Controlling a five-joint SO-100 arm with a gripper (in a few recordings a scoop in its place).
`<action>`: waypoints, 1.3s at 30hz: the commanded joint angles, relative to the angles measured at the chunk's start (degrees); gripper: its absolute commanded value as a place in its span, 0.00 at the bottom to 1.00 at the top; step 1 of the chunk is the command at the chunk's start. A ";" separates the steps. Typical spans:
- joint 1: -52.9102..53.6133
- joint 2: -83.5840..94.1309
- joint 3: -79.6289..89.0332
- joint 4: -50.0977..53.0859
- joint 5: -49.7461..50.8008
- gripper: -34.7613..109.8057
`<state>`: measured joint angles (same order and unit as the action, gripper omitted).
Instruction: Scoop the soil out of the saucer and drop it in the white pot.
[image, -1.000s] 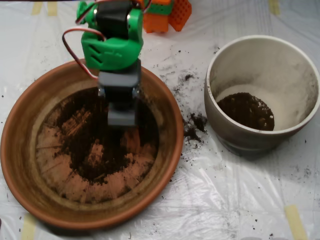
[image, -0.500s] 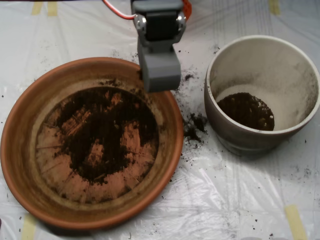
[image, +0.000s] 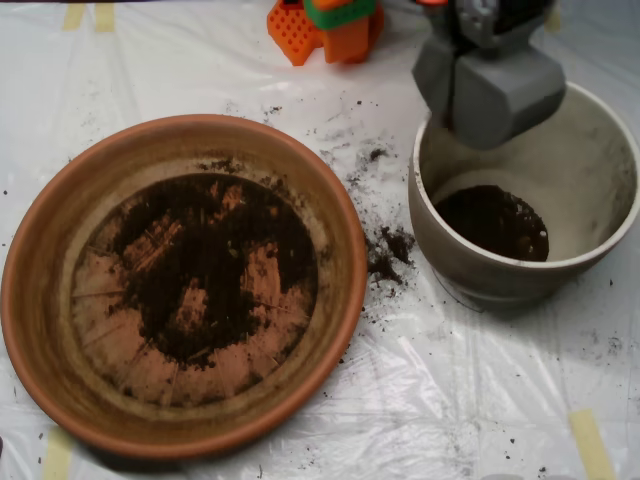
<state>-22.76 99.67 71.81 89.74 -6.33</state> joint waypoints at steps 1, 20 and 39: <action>-4.83 -0.62 -4.66 -0.44 -0.79 0.24; -4.83 -0.97 -6.94 2.55 -2.02 0.56; 18.72 0.00 -18.63 10.28 1.85 0.53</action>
<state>-9.32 93.43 56.95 98.96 -3.34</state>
